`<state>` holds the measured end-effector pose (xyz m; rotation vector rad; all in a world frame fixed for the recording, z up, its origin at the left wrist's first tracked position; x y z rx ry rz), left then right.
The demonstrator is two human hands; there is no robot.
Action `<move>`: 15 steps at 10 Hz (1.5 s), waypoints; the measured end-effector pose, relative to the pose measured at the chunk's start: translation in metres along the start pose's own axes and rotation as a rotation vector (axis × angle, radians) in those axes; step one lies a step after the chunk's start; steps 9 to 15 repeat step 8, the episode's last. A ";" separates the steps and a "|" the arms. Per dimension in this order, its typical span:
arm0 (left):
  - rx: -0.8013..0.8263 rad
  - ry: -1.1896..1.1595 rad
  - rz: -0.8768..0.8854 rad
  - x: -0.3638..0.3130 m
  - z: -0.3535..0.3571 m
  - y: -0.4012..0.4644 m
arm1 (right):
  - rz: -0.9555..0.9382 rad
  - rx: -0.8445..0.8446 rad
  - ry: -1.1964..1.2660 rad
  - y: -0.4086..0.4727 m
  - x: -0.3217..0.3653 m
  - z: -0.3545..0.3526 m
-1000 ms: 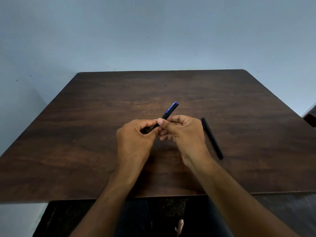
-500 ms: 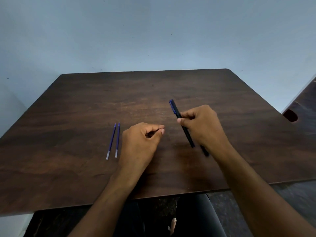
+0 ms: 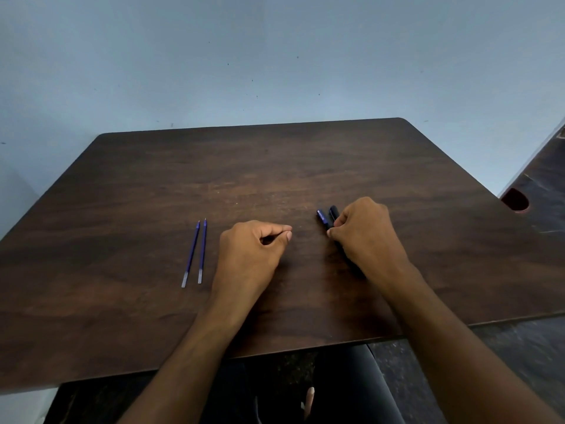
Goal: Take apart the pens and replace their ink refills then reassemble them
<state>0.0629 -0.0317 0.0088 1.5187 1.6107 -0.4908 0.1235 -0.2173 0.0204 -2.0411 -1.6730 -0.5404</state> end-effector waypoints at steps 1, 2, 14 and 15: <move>-0.013 -0.006 0.007 0.000 -0.001 -0.001 | -0.004 -0.017 -0.022 -0.002 -0.001 0.005; -0.017 -0.009 0.006 0.001 -0.001 -0.002 | -0.016 -0.033 -0.027 -0.003 -0.001 0.006; -0.020 -0.018 -0.029 0.006 -0.008 0.000 | -0.149 -0.100 0.036 -0.014 0.008 0.006; -0.020 -0.018 -0.029 0.006 -0.008 0.000 | -0.149 -0.100 0.036 -0.014 0.008 0.006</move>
Point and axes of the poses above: each hand's wrist, its own y-axis towards the middle knuckle, its own z-axis out of the palm, x = y × z, the point moved 3 cm from there along y, towards the middle knuckle, and after that the axes turned 3 degrees about z, right-handed, at the moved point
